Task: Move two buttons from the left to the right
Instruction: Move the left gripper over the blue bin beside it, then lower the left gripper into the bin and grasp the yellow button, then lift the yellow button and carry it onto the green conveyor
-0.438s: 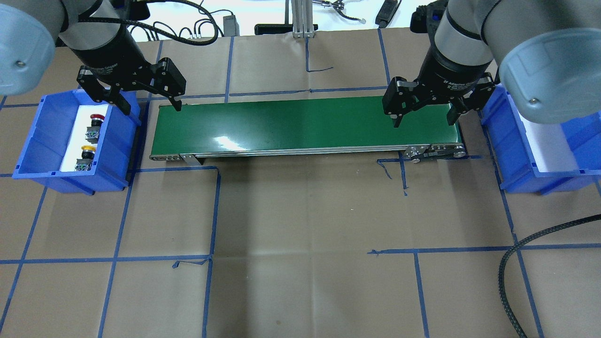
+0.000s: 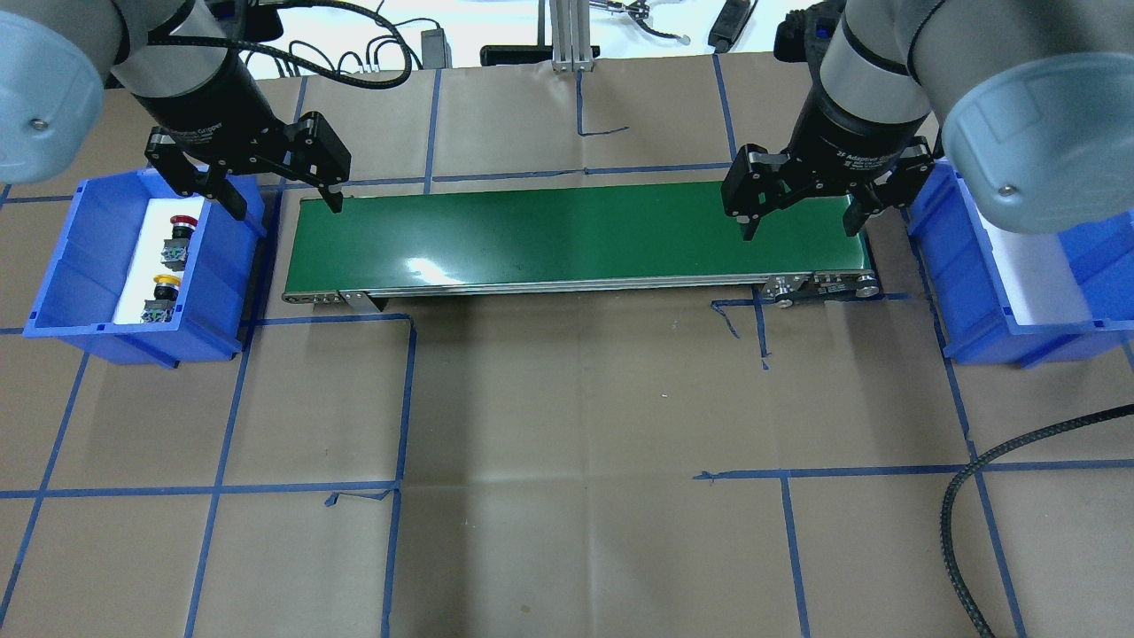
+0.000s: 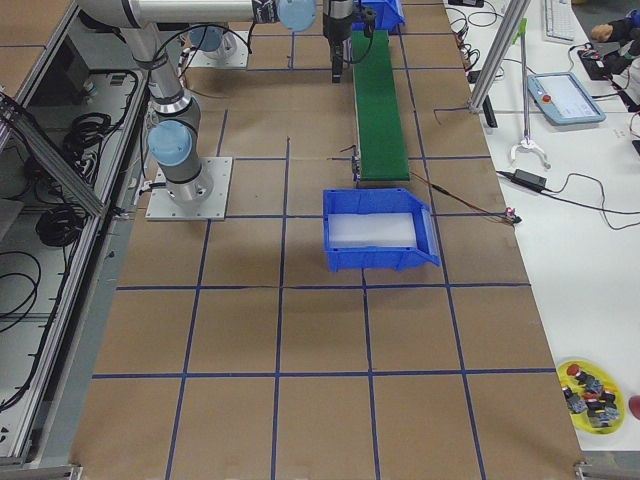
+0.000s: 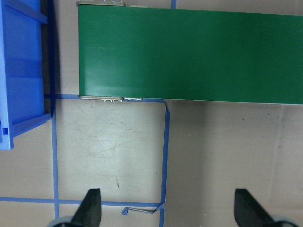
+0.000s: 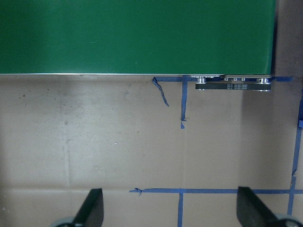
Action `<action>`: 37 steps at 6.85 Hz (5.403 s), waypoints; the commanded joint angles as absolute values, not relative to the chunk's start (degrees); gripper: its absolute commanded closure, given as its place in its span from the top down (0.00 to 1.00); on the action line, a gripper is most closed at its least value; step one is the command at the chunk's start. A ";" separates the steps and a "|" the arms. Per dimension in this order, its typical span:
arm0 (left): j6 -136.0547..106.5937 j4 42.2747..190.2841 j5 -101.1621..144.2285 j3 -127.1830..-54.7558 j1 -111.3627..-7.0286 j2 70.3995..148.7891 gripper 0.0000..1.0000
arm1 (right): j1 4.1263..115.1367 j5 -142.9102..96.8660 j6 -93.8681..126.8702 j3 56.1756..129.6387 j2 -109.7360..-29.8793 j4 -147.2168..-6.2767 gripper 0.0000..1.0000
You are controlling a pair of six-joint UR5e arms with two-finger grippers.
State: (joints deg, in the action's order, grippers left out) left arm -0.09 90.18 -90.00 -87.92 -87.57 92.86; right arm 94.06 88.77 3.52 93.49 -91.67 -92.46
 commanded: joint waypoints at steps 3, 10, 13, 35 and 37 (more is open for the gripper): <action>0.96 90.09 -90.09 -87.54 -86.67 93.42 1.00 | 94.04 88.77 3.52 93.52 -91.67 -92.46 1.00; 31.19 81.77 -89.74 -88.05 -57.05 102.73 1.00 | 94.13 88.59 3.52 93.52 -91.58 -92.64 1.00; 31.03 77.36 -89.74 -88.68 -57.13 106.86 1.00 | 94.13 88.59 3.52 93.52 -91.58 -92.55 1.00; 23.33 76.12 -82.52 -85.96 -63.85 107.14 0.08 | 94.13 88.68 3.52 93.52 -91.58 -92.64 1.00; 9.91 75.41 -83.05 -86.04 -73.08 107.49 0.08 | 94.13 88.68 3.52 93.52 -91.58 -92.64 1.00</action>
State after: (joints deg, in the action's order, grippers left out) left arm 17.76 75.72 -82.82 -86.10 -67.62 107.23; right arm 94.13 88.68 3.52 93.52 -91.57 -92.64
